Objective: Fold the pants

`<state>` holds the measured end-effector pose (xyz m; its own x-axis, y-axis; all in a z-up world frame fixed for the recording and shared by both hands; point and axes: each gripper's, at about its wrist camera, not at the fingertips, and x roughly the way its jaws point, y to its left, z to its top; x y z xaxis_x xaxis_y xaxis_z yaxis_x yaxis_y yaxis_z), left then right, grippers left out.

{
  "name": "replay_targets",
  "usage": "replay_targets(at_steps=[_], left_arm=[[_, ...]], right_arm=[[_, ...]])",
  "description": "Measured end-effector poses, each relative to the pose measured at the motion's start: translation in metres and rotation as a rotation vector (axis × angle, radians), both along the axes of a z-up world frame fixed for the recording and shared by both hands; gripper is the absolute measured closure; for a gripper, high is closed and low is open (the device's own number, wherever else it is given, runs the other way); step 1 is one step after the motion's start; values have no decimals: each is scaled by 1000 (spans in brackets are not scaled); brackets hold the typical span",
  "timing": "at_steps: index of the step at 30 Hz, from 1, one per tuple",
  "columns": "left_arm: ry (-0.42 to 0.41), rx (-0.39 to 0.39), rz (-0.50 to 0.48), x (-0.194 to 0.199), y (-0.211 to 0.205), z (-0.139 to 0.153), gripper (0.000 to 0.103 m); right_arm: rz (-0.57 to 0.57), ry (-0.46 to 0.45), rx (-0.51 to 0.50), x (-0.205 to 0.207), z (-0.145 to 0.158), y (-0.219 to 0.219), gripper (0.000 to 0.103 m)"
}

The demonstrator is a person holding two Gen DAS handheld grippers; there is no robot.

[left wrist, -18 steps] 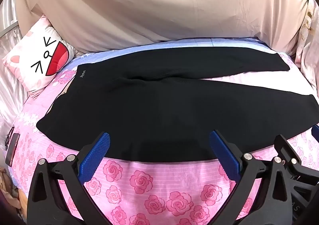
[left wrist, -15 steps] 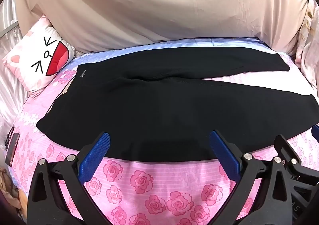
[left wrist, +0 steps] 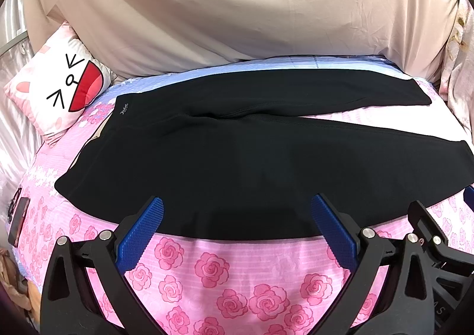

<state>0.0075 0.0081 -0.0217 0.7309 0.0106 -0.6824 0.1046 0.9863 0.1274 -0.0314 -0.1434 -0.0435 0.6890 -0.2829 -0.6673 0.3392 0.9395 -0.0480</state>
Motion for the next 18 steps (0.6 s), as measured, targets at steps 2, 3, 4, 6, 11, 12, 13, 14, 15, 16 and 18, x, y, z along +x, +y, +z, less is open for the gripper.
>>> replay_targets(at_steps=[2,3,4,6,11,12,13,14,15,16,18], left_arm=[[1,-1,1,0,0,0,5],[2,-2,1,0,1,0,5],[2,-1,1,0,1,0,5],[2,1,1,0,1,0,5],[7,4,0,4,-1,0,5],[8,5,1,4,-1,0,5],[8,5,0,4,-1,-1,5],[9,5,0,4,-1,-1,5],[8,5,1,4,-1,-1,5],[8,5,1,4,-1,-1,5],[11,6,0,4,-1,-1,5]], right_arm=[[0,1,0,4,-2,0,5],[-1,-1,-2,4,-3,0,5],[0,-1,-2,5,-4,0,5],[0,0,0,6,-6,-1,5],[-1,3,1,5,-4,0,5],[-1,3,0,5,-4,0,5],[-2,4,1,6,-4,0,5],[-2,4,1,6,-3,1,5],[-1,4,1,6,-4,1,5],[-1,5,2,7,-4,1,5],[-2,6,1,6,-5,0,5]])
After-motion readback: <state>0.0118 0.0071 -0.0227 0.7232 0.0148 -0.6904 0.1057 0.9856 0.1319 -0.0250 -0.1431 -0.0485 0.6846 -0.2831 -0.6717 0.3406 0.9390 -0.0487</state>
